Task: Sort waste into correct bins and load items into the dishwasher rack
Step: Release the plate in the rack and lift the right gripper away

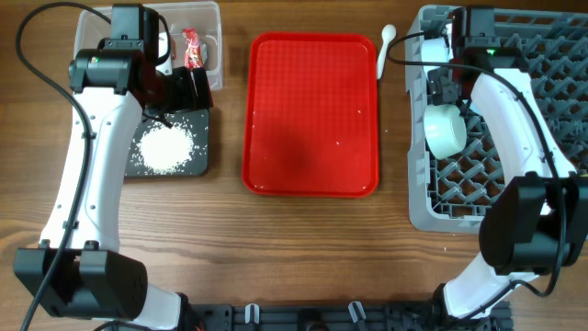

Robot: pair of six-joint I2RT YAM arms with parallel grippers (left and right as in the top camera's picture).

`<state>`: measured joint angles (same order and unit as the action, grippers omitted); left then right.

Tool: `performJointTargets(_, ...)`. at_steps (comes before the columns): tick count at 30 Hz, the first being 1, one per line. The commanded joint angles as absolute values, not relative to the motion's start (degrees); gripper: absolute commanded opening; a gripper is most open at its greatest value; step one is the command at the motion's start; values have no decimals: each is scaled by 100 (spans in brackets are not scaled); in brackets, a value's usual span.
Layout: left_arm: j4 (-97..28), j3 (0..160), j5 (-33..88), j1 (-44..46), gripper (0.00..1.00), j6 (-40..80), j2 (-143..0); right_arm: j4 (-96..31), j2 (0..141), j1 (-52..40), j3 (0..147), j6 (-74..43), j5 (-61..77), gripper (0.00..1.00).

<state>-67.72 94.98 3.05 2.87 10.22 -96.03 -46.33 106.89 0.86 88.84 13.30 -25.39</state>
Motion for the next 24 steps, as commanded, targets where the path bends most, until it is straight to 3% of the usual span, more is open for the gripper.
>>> performJointTargets(1,-6759,9476,333,266,100,1076,-9644,-4617,10822,316,8882,1240,-2982,100)
performJointTargets(13,-6759,9476,331,266,100,1076,-9644,-4849,10604,502,9432,119,-2847,100)
performJointTargets(24,-6759,9476,331,266,100,1076,-9644,-5144,10289,1942,9546,-276,-1269,100)
